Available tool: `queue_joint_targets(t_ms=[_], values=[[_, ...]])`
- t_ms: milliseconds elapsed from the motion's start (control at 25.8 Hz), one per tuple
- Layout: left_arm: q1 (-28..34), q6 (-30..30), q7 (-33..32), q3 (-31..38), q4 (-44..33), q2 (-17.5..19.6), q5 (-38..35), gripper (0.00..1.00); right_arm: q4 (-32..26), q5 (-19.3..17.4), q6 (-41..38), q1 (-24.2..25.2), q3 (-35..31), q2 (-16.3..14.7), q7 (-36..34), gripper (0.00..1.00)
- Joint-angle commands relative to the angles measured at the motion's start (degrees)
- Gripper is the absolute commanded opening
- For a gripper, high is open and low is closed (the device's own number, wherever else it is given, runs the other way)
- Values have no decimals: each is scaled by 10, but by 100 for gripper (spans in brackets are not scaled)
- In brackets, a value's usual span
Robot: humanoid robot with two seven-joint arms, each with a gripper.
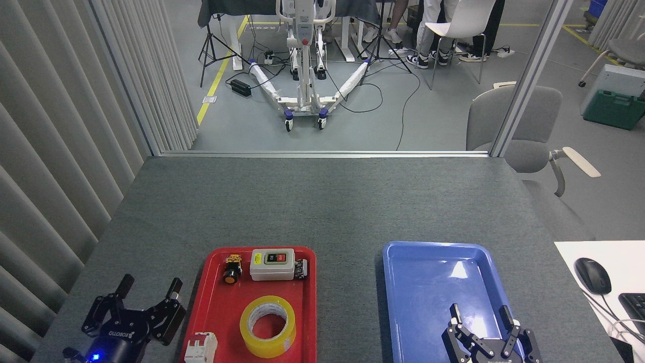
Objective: Place and move tape with both arms
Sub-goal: 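Raise the left gripper toward the yellow tape roll in the red tray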
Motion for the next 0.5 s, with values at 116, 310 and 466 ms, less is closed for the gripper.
queue_joint_targets(t_ms=[116,310,466], values=[[0,-5,-5,-2,0,1,3,100,0,1,1,1,5,2,0,100],[-3,-10,-4,-3,0,0,4,100,0,1,2,1,5,1,0,100],[-4,-10,-4,-3,0,-3,4,100,0,1,2,1,5,1,0,100]])
